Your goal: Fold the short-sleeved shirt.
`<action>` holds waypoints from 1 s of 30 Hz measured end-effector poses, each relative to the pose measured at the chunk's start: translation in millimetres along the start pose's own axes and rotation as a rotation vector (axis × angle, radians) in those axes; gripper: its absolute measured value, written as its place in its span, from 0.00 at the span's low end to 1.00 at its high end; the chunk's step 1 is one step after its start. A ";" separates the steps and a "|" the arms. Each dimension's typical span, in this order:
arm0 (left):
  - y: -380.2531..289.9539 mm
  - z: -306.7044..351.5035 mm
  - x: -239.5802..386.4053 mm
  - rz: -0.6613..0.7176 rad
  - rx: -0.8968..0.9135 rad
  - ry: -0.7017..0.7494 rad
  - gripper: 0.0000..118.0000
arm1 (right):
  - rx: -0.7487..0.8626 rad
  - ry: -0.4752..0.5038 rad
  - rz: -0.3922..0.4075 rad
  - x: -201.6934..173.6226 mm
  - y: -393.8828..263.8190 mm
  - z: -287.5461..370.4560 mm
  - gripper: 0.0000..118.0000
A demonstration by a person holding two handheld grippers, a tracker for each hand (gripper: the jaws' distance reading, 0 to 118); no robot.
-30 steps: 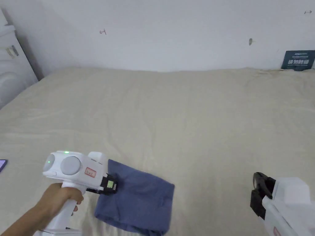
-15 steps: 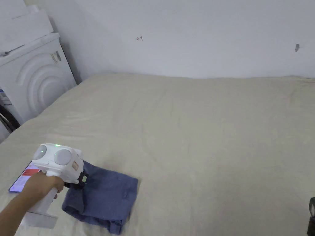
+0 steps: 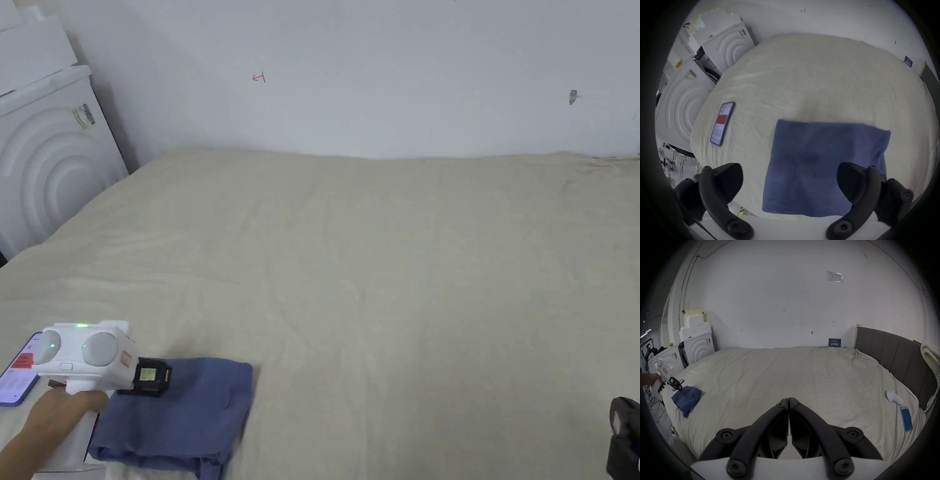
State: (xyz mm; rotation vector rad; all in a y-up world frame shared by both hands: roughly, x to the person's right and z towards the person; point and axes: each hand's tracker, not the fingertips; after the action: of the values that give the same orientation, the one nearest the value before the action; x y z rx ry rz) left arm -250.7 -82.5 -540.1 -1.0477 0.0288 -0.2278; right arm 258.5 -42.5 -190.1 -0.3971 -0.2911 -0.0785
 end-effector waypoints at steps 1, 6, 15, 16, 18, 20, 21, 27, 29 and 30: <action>0.1 6.3 -0.1 0.017 0.030 -0.003 1.00 | 0.002 0.004 -0.002 0.2 1.6 1.3 0.00; -1.2 55.6 3.6 0.074 0.220 -0.043 1.00 | 0.026 0.012 0.017 6.6 8.8 5.2 0.00; -8.5 176.5 29.4 0.124 0.662 -0.184 1.00 | 0.119 0.005 0.043 20.9 33.3 15.0 0.00; -8.8 186.2 34.0 0.114 0.704 -0.199 1.00 | 0.132 0.001 0.048 22.0 36.1 16.5 0.00; -14.5 205.4 46.5 0.110 0.767 -0.213 1.00 | 0.153 -0.005 0.051 24.0 40.0 19.0 0.00; -21.3 218.4 62.1 0.109 0.839 -0.214 1.00 | 0.172 -0.010 0.052 26.7 44.0 21.7 0.00; -25.2 223.2 70.4 0.106 0.865 -0.207 0.99 | 0.183 -0.012 0.053 28.0 45.4 23.0 0.00; -56.8 238.7 127.8 0.077 1.036 -0.195 0.79 | 0.228 -0.032 0.055 35.0 50.6 30.2 0.00; -64.4 230.6 143.6 0.082 1.067 -0.196 0.68 | 0.235 -0.037 0.051 38.1 51.6 32.1 0.00; -68.8 230.5 151.5 0.073 1.081 -0.208 0.62 | 0.239 -0.042 0.050 38.5 51.7 33.2 0.00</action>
State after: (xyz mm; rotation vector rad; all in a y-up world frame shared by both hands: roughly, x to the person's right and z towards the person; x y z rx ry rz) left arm -84.3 51.4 -352.5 0.0120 -0.2233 -0.0408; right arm 293.4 17.4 -168.6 -0.1682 -0.3274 0.0135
